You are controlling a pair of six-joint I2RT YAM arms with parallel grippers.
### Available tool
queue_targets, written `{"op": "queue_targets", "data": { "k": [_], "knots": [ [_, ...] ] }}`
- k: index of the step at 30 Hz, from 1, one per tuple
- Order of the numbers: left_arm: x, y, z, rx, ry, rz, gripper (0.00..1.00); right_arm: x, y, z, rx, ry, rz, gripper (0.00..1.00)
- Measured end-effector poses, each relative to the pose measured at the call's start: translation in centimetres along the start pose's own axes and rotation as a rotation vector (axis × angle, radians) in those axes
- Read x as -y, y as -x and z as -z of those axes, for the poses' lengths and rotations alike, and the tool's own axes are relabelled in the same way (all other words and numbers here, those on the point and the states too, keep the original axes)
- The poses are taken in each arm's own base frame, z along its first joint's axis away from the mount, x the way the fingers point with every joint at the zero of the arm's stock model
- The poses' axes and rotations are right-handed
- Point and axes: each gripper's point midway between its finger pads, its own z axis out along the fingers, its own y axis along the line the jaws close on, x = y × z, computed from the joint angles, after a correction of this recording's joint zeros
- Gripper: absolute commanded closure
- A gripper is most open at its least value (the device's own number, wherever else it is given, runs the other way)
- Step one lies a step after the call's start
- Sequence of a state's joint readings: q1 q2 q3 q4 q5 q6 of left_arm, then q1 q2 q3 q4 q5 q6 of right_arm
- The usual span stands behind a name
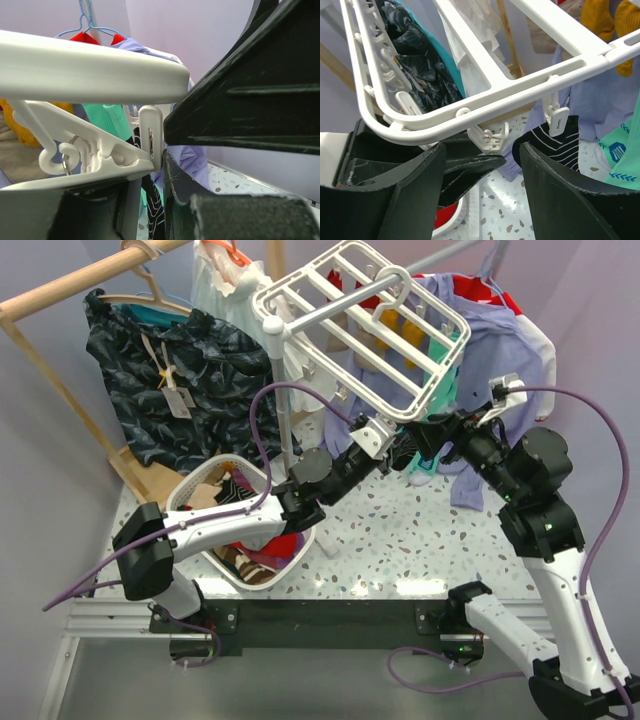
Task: Clip the socks to the hanger
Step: Open the clamp at the hanger.
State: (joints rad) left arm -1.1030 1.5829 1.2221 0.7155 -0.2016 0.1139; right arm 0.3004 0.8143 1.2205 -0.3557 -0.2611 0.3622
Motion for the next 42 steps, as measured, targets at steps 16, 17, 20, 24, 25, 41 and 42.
{"op": "queue_targets", "data": {
  "k": [16, 17, 20, 24, 25, 41, 42],
  "knots": [
    [0.4, 0.4, 0.2, -0.011, 0.015, 0.004, 1.0, 0.9, -0.9, -2.1, -0.011, -0.004, -0.008, 0.39],
    [0.4, 0.5, 0.1, -0.01, 0.018, 0.003, 1.0, 0.9, -0.8, -2.3, -0.008, -0.003, -0.008, 0.4],
    [0.5, 0.8, 0.1, -0.007, 0.024, 0.0, 1.0, 0.9, -0.6, -2.5, 0.001, 0.0, -0.011, 0.41],
    [0.5, 1.0, 0.1, -0.008, 0.033, -0.008, 1.0, 0.8, -0.3, -2.5, 0.01, 0.003, -0.01, 0.45],
    [0.5, 1.0, 0.1, -0.012, 0.036, -0.014, 1.0, 0.8, -0.3, -2.5, 0.011, 0.004, -0.011, 0.46],
    [0.3, 0.7, 0.2, -0.045, 0.066, -0.043, 0.56, 0.7, -0.2, -2.5, 0.018, 0.004, -0.007, 0.84],
    [0.4, 0.6, 0.3, -0.051, 0.067, -0.045, 0.5, 0.7, -0.1, -2.5, 0.02, 0.005, -0.006, 0.84]
  ]
}}
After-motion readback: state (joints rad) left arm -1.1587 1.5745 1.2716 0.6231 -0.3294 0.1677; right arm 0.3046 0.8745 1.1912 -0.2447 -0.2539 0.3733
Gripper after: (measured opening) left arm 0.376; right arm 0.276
